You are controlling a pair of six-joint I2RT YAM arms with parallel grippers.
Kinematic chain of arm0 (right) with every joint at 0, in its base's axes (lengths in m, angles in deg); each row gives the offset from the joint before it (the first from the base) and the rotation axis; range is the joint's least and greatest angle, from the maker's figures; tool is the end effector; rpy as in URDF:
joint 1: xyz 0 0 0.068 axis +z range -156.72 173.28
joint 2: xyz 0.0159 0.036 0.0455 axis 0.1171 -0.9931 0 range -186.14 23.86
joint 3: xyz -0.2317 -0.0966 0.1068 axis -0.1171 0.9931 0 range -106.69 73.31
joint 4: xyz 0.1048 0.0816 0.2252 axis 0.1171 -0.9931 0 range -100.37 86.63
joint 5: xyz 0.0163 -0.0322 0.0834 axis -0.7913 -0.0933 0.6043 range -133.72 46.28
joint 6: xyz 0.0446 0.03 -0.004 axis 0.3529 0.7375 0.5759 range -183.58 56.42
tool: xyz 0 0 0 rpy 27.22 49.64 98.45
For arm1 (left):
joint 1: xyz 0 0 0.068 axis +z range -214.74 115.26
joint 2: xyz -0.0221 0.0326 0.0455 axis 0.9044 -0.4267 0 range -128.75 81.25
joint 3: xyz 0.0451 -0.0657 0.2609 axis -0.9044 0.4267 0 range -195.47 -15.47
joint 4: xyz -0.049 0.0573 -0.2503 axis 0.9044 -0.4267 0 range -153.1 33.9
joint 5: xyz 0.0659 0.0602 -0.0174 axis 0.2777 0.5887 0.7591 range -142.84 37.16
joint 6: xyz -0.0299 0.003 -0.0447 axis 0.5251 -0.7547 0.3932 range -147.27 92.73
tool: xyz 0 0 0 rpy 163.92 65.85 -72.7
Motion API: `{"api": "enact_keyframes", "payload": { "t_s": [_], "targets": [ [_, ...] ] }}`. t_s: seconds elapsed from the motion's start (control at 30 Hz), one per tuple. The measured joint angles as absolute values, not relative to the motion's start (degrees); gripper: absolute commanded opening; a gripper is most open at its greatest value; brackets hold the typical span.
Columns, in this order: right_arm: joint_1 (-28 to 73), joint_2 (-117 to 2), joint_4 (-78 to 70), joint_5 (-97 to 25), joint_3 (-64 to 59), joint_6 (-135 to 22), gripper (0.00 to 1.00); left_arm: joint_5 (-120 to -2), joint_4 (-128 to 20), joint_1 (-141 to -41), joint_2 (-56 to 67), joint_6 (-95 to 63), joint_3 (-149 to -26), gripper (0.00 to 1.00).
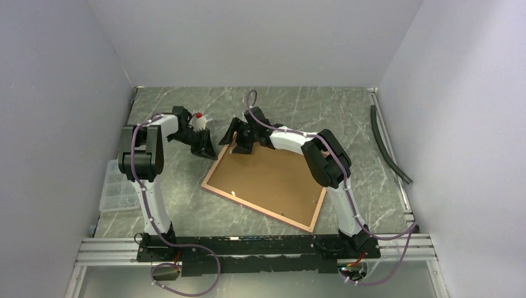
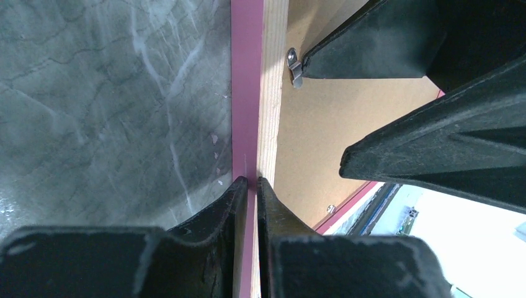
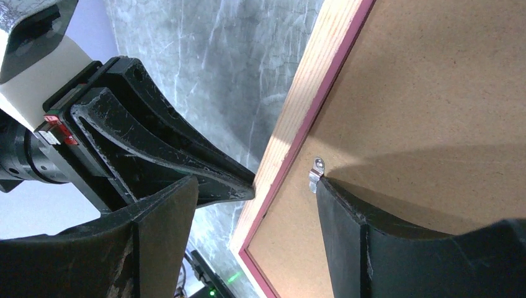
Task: Put the photo into the frame
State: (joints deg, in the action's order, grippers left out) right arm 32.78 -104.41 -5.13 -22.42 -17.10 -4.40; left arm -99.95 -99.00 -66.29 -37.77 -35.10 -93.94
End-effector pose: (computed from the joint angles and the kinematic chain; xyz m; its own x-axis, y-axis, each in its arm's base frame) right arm 0.3747 0.3257 0.1495 -0.9465 0.2567 -0.1958 0.0083 0.6255 0.7802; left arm 0.3837 -0.0365 0.1331 -0.9699 0.1189 -0.2124 0.2364 0.6682 -0.7055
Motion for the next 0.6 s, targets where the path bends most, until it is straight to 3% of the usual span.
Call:
{"api": "enact_keyframes", "payload": {
  "t_s": [0.6],
  "targets": [
    [33.09,-104.78,-4.83,-22.77,-17.25,-3.07,0.74,-97.72,-98.95,-67.33,-36.77,-35.15,-93.94,0.15]
  ]
}}
